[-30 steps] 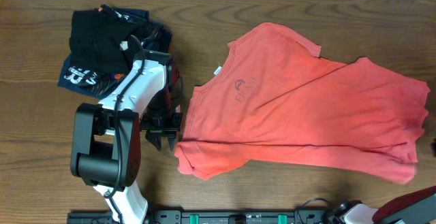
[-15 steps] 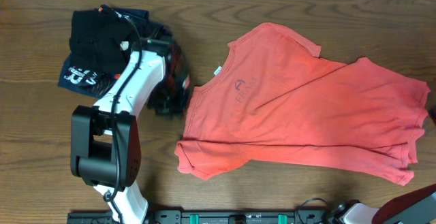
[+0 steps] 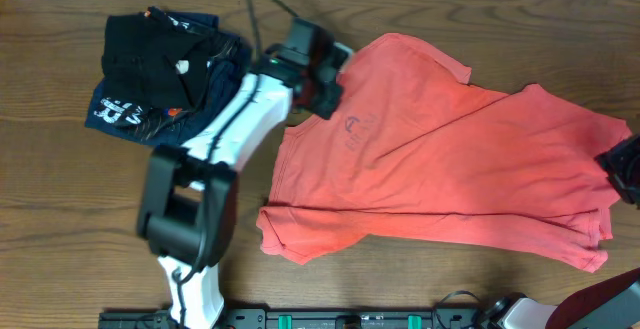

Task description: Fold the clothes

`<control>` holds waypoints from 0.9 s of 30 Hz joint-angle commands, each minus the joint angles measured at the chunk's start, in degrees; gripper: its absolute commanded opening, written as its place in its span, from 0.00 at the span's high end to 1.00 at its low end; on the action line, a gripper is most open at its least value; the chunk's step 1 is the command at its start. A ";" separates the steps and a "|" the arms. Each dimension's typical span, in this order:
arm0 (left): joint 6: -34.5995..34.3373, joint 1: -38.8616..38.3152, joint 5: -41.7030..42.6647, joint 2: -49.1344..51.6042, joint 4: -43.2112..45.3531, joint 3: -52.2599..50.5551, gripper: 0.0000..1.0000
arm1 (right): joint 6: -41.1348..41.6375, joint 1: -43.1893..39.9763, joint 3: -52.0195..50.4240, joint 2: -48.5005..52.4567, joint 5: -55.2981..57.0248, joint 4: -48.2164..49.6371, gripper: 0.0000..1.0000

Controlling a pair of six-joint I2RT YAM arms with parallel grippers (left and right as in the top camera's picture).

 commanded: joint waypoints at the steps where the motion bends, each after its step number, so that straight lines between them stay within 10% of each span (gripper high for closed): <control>1: 2.14 -0.15 0.31 4.09 3.06 0.44 0.94 | -0.74 0.59 -0.11 0.39 -0.85 -2.21 0.64; 8: 1.86 1.07 -2.03 10.14 6.34 0.44 0.94 | -2.25 0.59 -0.11 0.39 -1.11 -5.68 0.64; 15: 1.05 4.11 -23.26 10.69 0.42 0.44 0.94 | -2.69 0.61 -0.13 0.39 -1.46 -2.34 0.63; 27: -2.84 10.47 -22.99 8.90 -7.41 0.46 0.94 | -1.92 8.79 -11.74 1.25 -4.35 28.70 0.63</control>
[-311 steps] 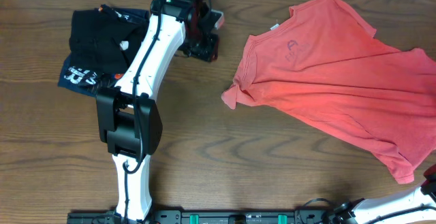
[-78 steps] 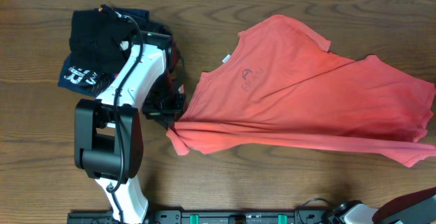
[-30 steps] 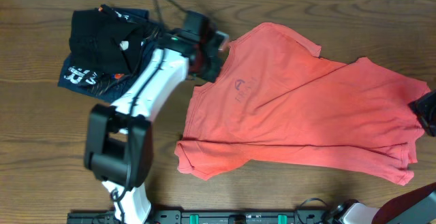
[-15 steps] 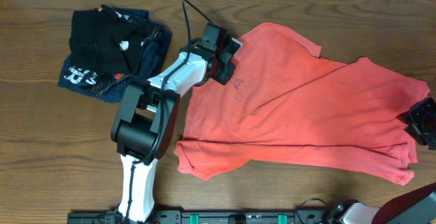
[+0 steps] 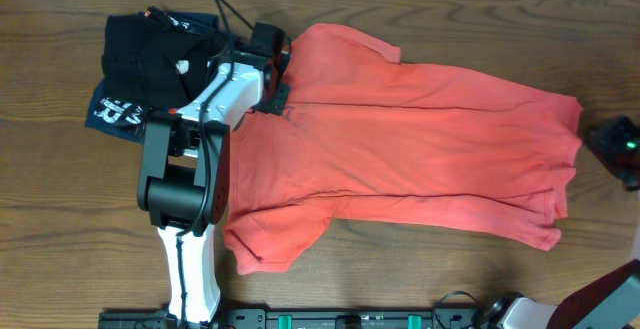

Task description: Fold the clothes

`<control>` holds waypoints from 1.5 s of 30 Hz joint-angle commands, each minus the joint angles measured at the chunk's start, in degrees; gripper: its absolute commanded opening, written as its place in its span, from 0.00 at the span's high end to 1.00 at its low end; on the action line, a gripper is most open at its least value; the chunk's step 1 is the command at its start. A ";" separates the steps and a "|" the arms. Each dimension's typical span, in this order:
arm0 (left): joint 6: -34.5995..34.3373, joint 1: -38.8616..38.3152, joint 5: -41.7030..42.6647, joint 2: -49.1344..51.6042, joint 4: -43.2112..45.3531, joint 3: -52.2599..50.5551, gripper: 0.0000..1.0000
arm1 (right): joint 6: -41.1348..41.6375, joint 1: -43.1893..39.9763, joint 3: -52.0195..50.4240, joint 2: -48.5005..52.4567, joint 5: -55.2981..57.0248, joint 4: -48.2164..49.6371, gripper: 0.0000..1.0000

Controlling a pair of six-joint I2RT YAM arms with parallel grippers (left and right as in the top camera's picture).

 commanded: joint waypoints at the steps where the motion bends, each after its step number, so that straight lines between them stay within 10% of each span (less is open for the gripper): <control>1: -1.09 -0.92 -0.83 -0.04 -1.75 -1.27 0.94 | 0.68 3.67 -4.46 1.84 -0.52 7.48 0.65; 4: -1.18 -1.68 -0.81 -2.08 -2.71 -1.11 0.93 | 4.81 6.12 -5.60 5.49 2.86 13.77 0.79; 12: -2.25 -2.93 5.86 -14.08 -5.20 -1.09 0.53 | 12.24 9.84 -2.91 21.81 3.41 26.21 0.96; 30: -6.27 -3.13 15.47 -28.50 -15.54 -1.18 0.48 | 23.96 16.35 26.32 47.82 -1.22 31.50 0.98; 36: -6.25 -3.19 15.45 -28.50 -17.55 -1.18 0.44 | 13.40 12.74 31.39 40.04 -12.37 22.51 0.66; 45: -7.48 -3.19 15.50 -28.50 -25.55 -1.18 0.42 | -0.35 0.48 31.39 19.54 -8.46 -14.21 0.57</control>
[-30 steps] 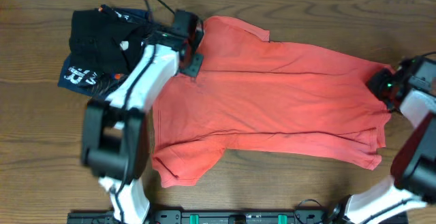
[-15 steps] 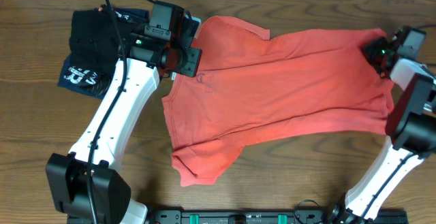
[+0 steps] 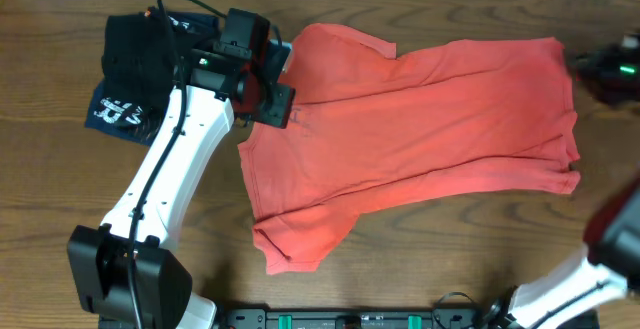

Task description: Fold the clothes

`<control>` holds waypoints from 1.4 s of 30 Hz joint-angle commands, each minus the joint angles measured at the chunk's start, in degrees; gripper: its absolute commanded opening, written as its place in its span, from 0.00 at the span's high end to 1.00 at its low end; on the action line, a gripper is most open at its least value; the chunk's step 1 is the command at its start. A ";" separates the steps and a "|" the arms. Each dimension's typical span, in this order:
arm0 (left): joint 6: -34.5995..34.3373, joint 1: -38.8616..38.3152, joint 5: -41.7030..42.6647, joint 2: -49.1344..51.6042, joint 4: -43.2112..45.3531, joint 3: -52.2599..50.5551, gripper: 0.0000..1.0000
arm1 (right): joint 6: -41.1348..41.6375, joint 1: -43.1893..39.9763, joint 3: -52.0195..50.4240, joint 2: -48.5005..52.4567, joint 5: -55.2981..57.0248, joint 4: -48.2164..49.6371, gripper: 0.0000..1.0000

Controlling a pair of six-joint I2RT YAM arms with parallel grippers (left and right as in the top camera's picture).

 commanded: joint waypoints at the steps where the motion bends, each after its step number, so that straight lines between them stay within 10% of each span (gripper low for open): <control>1: -2.14 -0.13 0.55 -0.20 -3.56 0.09 0.42 | -6.34 -3.78 0.57 -5.90 7.45 -9.79 0.55; 13: -4.85 -0.15 3.54 -0.15 -9.22 -6.78 0.37 | -5.92 -11.61 -14.73 -6.62 20.68 -17.55 0.53; 30: -4.85 -0.15 9.16 0.24 20.00 -29.31 0.30 | -10.21 -9.88 -34.71 -6.62 11.72 6.34 0.67; 35: -4.83 -0.15 9.29 0.24 25.31 -31.80 0.31 | -10.10 -9.94 -34.49 -6.78 12.15 5.16 0.99; 42: -2.91 -0.15 8.13 0.26 27.17 -33.31 0.32 | -9.68 -10.38 -28.79 -9.05 12.22 -0.96 0.99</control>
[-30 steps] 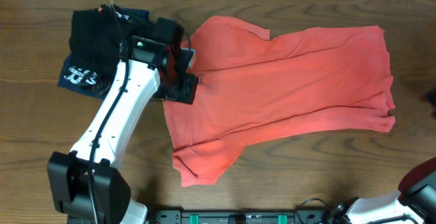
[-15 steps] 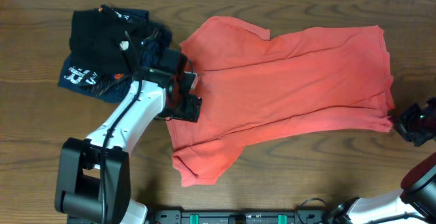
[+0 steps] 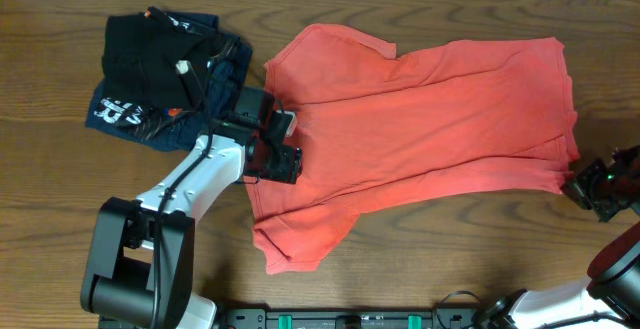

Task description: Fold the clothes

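Note:
A coral T-shirt (image 3: pixel 430 119) lies spread flat across the table, collar to the left and hem to the right. One sleeve (image 3: pixel 295 239) points toward the front edge. My left gripper (image 3: pixel 283 149) rests at the shirt's left edge near the collar; the overhead view does not show how its jaws stand. My right gripper (image 3: pixel 598 184) sits just off the shirt's lower right hem corner. It is dark and small in this view, so its state is unclear.
A pile of dark clothes (image 3: pixel 150 69), a black garment on a navy one with white print, lies at the back left beside the shirt's collar. The left arm (image 3: pixel 190 184) stretches from the front edge to the shirt. Bare wooden table (image 3: pixel 450 259) shows in front of the shirt.
The shirt lies just as it did. My left gripper has moved from the upper shoulder down to the left edge. My right gripper has moved from the far hem corner to the near one.
The shirt first lay folded and rumpled, my left gripper at its collar and my right at the hem. Then it lay stretched out lengthwise, farther left. Then it was flat with both grippers at the far corners. Now both grippers sit nearer the front.

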`<control>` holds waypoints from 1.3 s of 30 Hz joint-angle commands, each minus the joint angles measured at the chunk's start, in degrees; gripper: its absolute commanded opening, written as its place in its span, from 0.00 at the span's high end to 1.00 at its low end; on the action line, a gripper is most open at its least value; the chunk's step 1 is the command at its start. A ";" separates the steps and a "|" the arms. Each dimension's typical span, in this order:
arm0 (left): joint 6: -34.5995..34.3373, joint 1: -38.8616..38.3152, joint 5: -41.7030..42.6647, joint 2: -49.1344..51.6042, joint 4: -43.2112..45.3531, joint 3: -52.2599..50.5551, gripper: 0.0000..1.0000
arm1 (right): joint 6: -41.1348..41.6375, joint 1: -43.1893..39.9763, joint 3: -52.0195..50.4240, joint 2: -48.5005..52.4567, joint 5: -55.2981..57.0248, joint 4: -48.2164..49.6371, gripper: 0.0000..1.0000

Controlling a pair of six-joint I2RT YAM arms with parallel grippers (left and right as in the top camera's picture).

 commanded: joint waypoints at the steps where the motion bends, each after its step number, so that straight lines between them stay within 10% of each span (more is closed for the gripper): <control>1: 1.25 -0.11 -0.94 0.26 0.11 -0.46 0.32 | -0.09 -0.09 4.72 -3.41 -0.11 -2.82 0.99; 21: 1.22 -0.11 -3.58 0.48 -0.74 -0.46 0.32 | 14.01 -0.11 11.63 -14.08 38.95 -25.40 0.99; 29: 1.22 -0.11 -3.58 0.48 -1.49 -0.46 0.31 | 14.03 -0.11 11.61 -14.08 39.34 -25.16 0.40; 39: 1.14 -0.11 -2.64 0.48 -5.81 -0.46 0.31 | 12.66 0.02 10.67 -13.27 22.05 -18.12 0.59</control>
